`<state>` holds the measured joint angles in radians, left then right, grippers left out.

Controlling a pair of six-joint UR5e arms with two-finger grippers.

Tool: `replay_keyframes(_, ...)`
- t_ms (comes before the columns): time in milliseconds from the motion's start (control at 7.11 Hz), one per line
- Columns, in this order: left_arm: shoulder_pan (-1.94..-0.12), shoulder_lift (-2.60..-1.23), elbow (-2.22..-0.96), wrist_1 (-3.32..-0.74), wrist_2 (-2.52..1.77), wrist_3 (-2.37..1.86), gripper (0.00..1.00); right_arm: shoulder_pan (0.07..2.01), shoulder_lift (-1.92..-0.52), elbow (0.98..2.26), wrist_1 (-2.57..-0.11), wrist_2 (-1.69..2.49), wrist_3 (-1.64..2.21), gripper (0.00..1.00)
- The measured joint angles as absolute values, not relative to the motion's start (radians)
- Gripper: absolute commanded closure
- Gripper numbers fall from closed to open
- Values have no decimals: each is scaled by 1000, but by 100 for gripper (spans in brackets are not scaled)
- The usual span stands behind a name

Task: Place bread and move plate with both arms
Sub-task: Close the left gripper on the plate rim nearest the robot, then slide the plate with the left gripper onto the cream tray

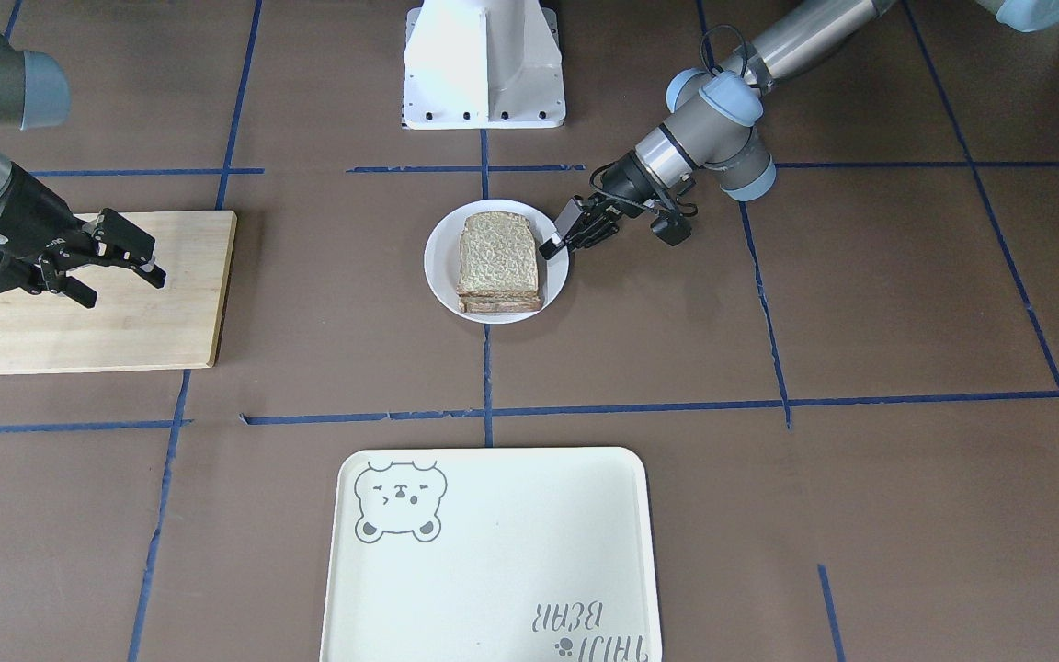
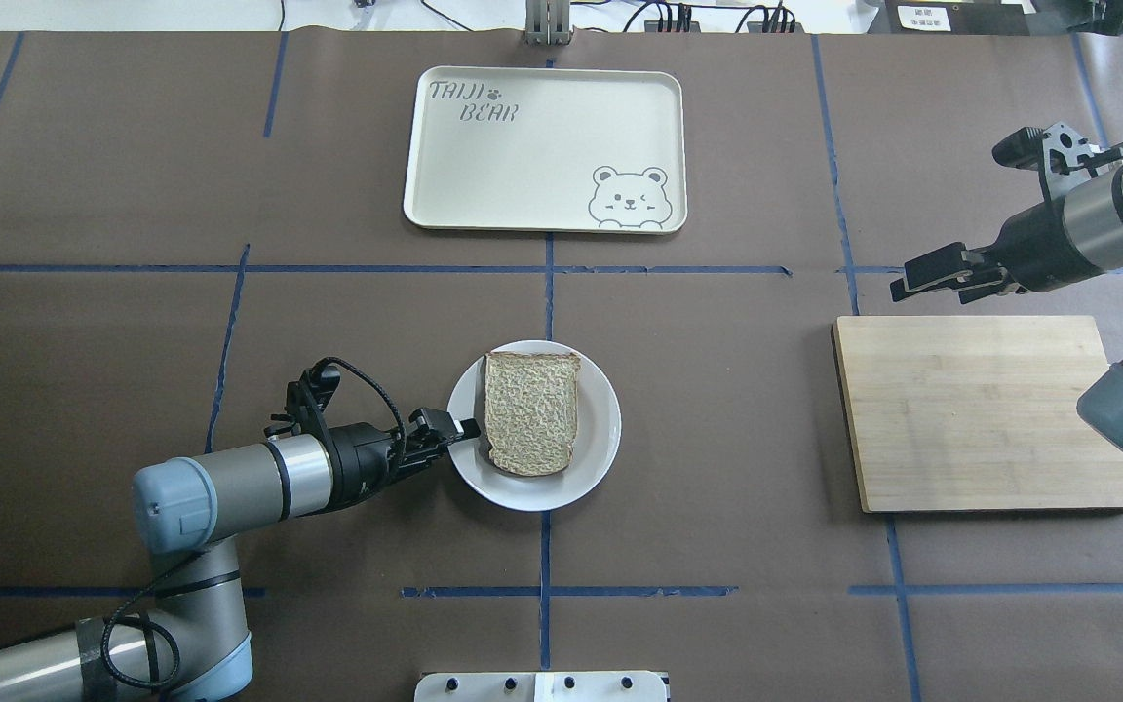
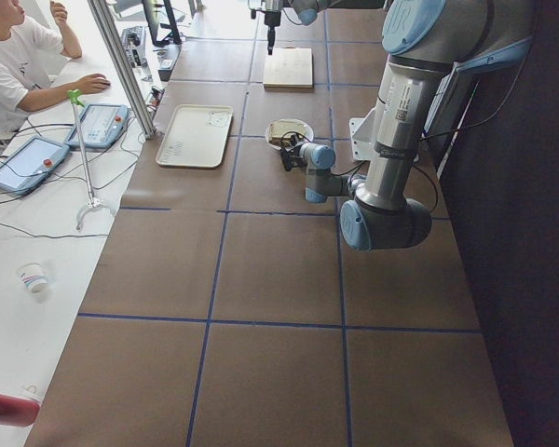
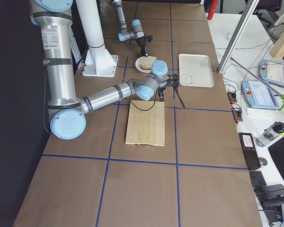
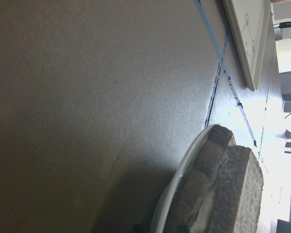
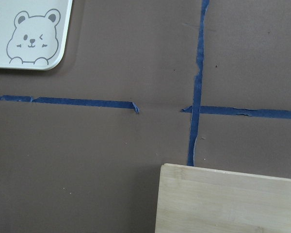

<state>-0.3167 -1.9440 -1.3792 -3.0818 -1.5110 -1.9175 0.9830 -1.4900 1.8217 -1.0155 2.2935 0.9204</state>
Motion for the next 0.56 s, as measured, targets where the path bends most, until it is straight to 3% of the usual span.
replay_keyframes(562, -313, -1950, -1374, -3108, -1511, -1918, 95, 992, -1492, 1825, -1016, 2304, 920, 0)
